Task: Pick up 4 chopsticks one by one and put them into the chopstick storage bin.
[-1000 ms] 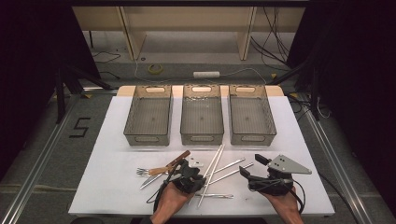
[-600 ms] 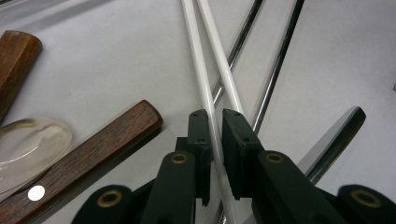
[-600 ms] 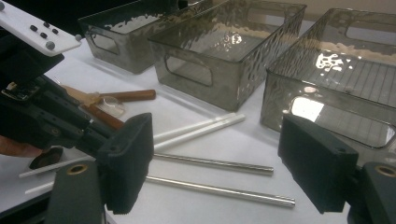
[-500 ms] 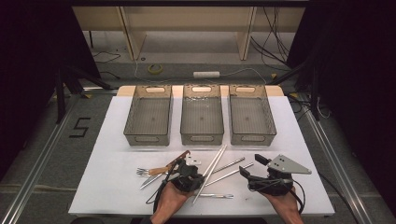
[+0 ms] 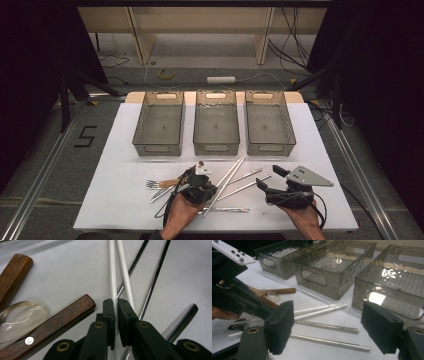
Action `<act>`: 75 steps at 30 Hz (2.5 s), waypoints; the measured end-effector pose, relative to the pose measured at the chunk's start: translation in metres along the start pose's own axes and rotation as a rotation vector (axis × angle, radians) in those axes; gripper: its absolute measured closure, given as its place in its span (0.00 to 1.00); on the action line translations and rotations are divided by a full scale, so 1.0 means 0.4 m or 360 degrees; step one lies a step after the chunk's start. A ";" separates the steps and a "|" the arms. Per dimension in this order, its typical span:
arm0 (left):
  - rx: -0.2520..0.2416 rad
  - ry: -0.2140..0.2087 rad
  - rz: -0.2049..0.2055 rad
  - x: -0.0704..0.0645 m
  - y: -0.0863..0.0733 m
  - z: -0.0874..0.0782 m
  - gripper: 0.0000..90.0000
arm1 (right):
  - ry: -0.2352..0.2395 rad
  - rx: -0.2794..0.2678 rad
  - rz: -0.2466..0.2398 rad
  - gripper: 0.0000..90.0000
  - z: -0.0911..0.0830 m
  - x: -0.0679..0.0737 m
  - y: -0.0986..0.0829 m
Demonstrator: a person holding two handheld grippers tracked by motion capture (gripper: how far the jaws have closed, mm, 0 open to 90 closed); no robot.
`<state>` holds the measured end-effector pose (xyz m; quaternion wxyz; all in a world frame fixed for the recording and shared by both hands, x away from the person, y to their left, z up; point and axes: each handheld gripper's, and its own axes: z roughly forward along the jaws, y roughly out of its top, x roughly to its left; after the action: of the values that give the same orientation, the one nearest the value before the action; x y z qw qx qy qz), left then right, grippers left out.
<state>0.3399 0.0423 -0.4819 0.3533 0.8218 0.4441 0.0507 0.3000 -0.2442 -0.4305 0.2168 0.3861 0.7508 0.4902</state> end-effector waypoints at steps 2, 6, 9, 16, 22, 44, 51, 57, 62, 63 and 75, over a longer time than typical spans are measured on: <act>0.0002 0.0002 0.0005 0.000 0.001 0.000 0.94 | 0.0001 0.0000 0.0001 0.31 0.000 0.000 0.000; -0.0004 0.0012 0.0020 0.001 -0.001 -0.001 0.94 | 0.0006 -0.0004 0.0001 0.31 -0.001 -0.001 0.000; -0.0002 0.0010 0.0028 0.001 -0.001 -0.002 0.94 | 0.0005 -0.0004 0.0001 0.31 -0.001 -0.001 0.000; -0.0003 -0.0004 0.0036 0.002 -0.001 -0.006 0.94 | 0.0005 -0.0011 0.0007 0.31 -0.001 0.000 0.001; -0.0018 -0.0022 0.0047 0.003 0.002 -0.014 0.94 | 0.0009 -0.0015 0.0008 0.31 -0.002 -0.001 0.001; -0.0106 -0.0076 0.0101 0.010 0.021 -0.069 0.94 | 0.0015 -0.0018 0.0009 0.31 -0.003 -0.002 0.001; -0.0196 -0.0069 0.0140 0.021 0.042 -0.131 0.94 | 0.0020 -0.0022 0.0007 0.31 -0.003 -0.001 0.001; -0.0290 -0.0061 0.0123 0.049 0.058 -0.180 0.94 | 0.0020 -0.0034 0.0011 0.31 -0.005 -0.001 0.002; -0.0337 -0.0044 0.0106 0.077 0.068 -0.208 0.94 | 0.0023 -0.0040 0.0015 0.31 -0.005 -0.001 0.001; -0.0347 -0.0046 0.0097 0.082 0.070 -0.212 0.94 | 0.0024 -0.0038 0.0018 0.31 -0.005 -0.002 0.001; -0.0381 -0.0017 0.0057 0.134 0.089 -0.245 0.94 | 0.0030 -0.0033 0.0028 0.31 -0.003 -0.004 0.000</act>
<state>0.3580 0.1232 -0.3990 0.4503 0.7818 0.4182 0.1052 0.3003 -0.2462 -0.4303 0.2094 0.3859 0.7441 0.5035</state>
